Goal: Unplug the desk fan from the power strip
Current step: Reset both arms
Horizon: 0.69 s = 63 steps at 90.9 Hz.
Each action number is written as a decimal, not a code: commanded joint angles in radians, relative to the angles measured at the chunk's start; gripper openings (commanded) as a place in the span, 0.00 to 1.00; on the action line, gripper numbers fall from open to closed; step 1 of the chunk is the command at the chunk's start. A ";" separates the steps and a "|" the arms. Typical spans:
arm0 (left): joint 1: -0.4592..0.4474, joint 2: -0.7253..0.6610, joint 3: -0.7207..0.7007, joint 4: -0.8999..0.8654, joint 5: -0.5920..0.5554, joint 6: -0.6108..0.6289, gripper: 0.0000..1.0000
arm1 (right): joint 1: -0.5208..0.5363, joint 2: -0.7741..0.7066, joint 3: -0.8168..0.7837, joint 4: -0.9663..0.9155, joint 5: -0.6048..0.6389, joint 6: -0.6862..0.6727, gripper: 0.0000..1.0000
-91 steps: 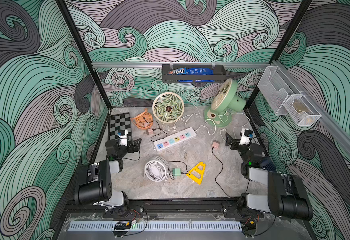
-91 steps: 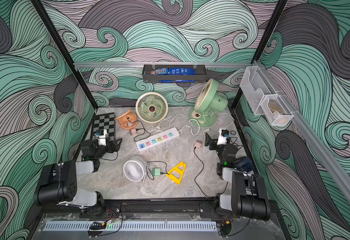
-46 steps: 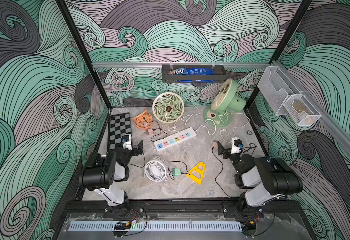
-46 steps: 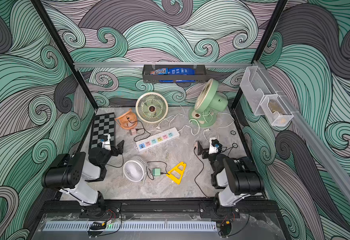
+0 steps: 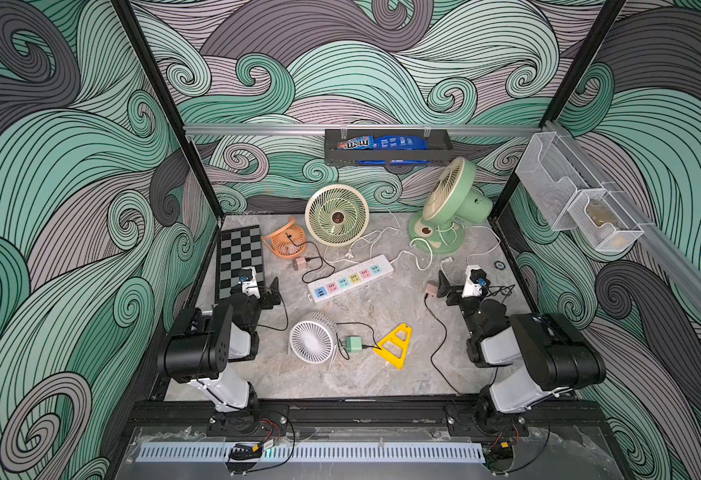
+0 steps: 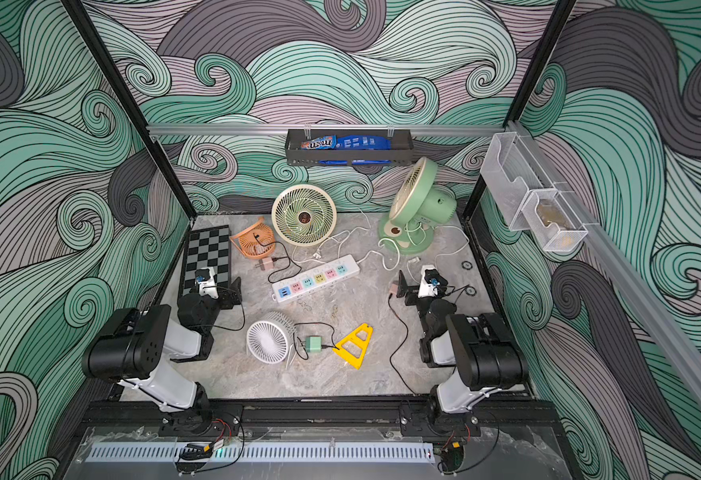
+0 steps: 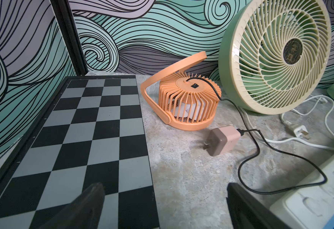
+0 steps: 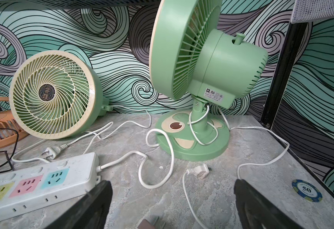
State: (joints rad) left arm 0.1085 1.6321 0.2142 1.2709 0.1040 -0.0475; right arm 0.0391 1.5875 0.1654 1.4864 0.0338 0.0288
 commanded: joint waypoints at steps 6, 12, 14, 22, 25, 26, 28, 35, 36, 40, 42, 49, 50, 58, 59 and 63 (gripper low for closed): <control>-0.005 -0.016 0.021 -0.011 -0.015 -0.010 0.99 | 0.003 -0.008 -0.006 0.006 0.026 -0.008 0.99; -0.006 -0.016 0.020 -0.012 -0.015 -0.010 0.99 | 0.004 -0.009 -0.006 0.006 0.027 -0.007 0.99; -0.006 -0.015 0.019 -0.011 -0.015 -0.010 0.99 | 0.003 -0.009 -0.006 0.006 0.026 -0.007 0.99; -0.006 -0.016 0.020 -0.012 -0.015 -0.010 0.99 | 0.004 -0.009 -0.006 0.006 0.027 -0.007 0.99; -0.005 -0.017 0.020 -0.011 -0.015 -0.010 0.99 | 0.003 -0.009 -0.006 0.006 0.028 -0.007 0.99; -0.006 -0.017 0.020 -0.011 -0.015 -0.010 0.99 | 0.004 -0.008 -0.005 0.006 0.028 -0.007 0.99; -0.005 -0.016 0.020 -0.012 -0.015 -0.011 0.99 | 0.004 -0.009 -0.005 0.005 0.029 -0.007 0.99; -0.005 -0.017 0.020 -0.012 -0.015 -0.010 0.99 | 0.003 -0.008 -0.004 0.005 0.029 -0.007 0.99; -0.006 -0.017 0.020 -0.012 -0.015 -0.010 0.99 | 0.003 -0.008 -0.005 0.005 0.029 -0.007 0.99; -0.005 -0.016 0.021 -0.011 -0.015 -0.010 0.99 | 0.005 -0.008 -0.005 0.005 0.029 -0.007 0.99; -0.005 -0.016 0.021 -0.011 -0.015 -0.010 0.99 | 0.004 -0.008 -0.005 0.006 0.029 -0.008 0.99; -0.005 -0.016 0.020 -0.012 -0.015 -0.010 0.99 | 0.003 -0.008 -0.004 0.004 0.024 -0.010 0.99; -0.005 -0.017 0.020 -0.012 -0.015 -0.011 0.99 | 0.004 -0.008 -0.003 0.003 0.023 -0.010 0.99; -0.005 -0.017 0.021 -0.012 -0.015 -0.011 0.99 | 0.007 -0.008 0.007 -0.018 0.020 -0.016 0.99; -0.005 -0.017 0.021 -0.012 -0.015 -0.011 0.99 | 0.007 -0.008 0.008 -0.020 0.019 -0.017 0.99; -0.005 -0.016 0.020 -0.011 -0.015 -0.010 0.99 | 0.007 -0.008 0.011 -0.024 0.019 -0.017 0.99</control>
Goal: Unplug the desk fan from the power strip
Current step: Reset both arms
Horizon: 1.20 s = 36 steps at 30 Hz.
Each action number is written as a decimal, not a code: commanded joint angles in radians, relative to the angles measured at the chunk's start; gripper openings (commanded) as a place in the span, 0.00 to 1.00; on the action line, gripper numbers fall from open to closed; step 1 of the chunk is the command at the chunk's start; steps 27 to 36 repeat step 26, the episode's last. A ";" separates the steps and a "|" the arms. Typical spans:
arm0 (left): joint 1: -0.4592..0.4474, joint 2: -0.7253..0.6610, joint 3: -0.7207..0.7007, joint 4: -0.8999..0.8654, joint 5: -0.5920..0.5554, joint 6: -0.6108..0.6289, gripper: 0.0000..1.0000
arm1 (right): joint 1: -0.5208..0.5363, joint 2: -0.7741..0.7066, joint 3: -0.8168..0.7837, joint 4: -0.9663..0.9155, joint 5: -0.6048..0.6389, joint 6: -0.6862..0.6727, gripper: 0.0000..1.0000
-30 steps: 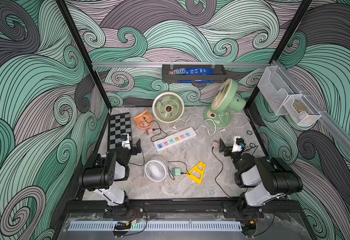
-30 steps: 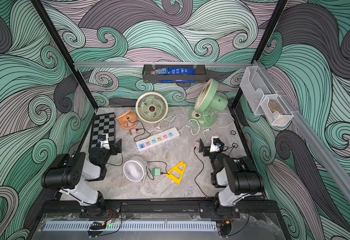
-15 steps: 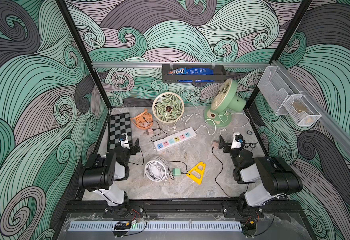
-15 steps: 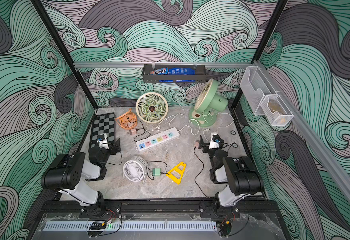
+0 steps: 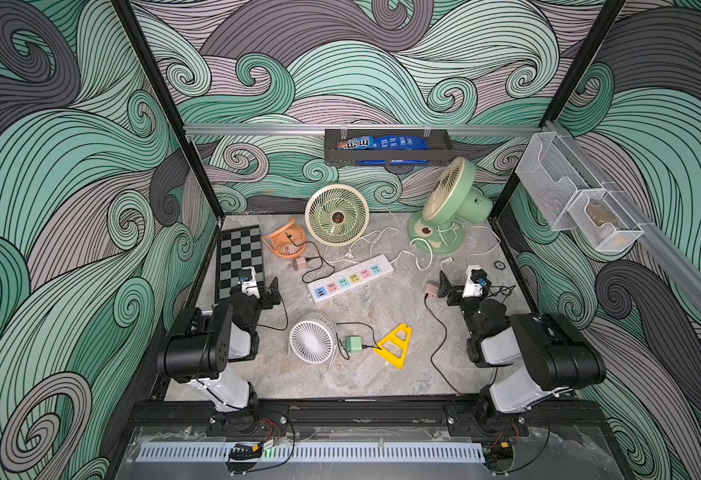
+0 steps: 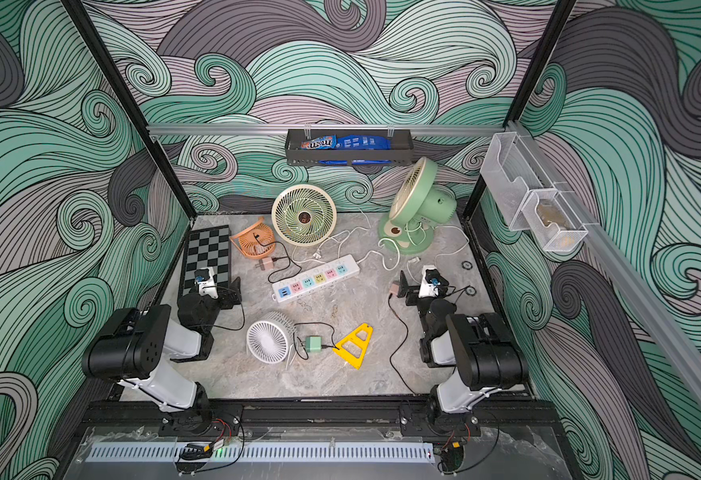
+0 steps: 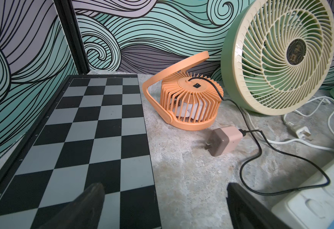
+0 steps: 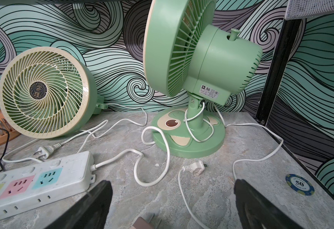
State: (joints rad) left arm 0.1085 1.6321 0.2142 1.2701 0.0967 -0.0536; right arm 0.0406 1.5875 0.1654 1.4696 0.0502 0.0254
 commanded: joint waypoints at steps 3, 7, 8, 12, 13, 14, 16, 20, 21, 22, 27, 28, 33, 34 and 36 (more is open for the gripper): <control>-0.005 -0.016 0.020 -0.011 -0.008 -0.004 0.99 | 0.008 -0.008 0.013 -0.009 0.005 -0.016 0.99; -0.005 -0.017 0.019 -0.010 -0.008 -0.005 0.99 | 0.010 -0.008 0.015 -0.014 0.006 -0.016 0.99; -0.006 -0.016 0.020 -0.010 -0.008 -0.005 0.99 | 0.010 -0.008 0.018 -0.018 0.011 -0.017 0.99; -0.006 -0.016 0.019 -0.009 -0.008 -0.005 0.99 | 0.016 -0.008 0.023 -0.030 0.021 -0.020 0.99; -0.006 -0.016 0.019 -0.010 -0.008 -0.004 0.99 | 0.018 -0.008 0.024 -0.031 0.023 -0.020 0.99; -0.006 -0.016 0.019 -0.009 -0.008 -0.004 0.99 | 0.017 -0.008 0.025 -0.031 0.022 -0.020 0.99; -0.005 -0.016 0.020 -0.009 -0.008 -0.004 0.99 | 0.017 -0.008 0.026 -0.031 0.024 -0.020 0.99; -0.006 -0.017 0.019 -0.009 -0.008 -0.005 0.99 | 0.019 -0.008 0.027 -0.036 0.025 -0.021 0.99; -0.005 -0.016 0.020 -0.009 -0.008 -0.005 0.99 | 0.020 -0.007 0.030 -0.039 0.028 -0.022 0.99; -0.004 -0.016 0.019 -0.009 -0.007 -0.003 0.99 | 0.021 -0.007 0.030 -0.040 0.029 -0.023 0.99; -0.005 -0.016 0.019 -0.010 -0.008 -0.004 0.99 | 0.021 -0.007 0.030 -0.040 0.029 -0.022 0.99; -0.005 -0.016 0.019 -0.010 -0.008 -0.004 0.99 | 0.021 -0.007 0.030 -0.040 0.029 -0.022 0.99; -0.005 -0.016 0.019 -0.010 -0.008 -0.004 0.99 | 0.021 -0.007 0.030 -0.040 0.029 -0.022 0.99; -0.005 -0.016 0.019 -0.010 -0.008 -0.004 0.99 | 0.021 -0.007 0.030 -0.040 0.029 -0.022 0.99; -0.005 -0.016 0.019 -0.010 -0.008 -0.004 0.99 | 0.021 -0.007 0.030 -0.040 0.029 -0.022 0.99</control>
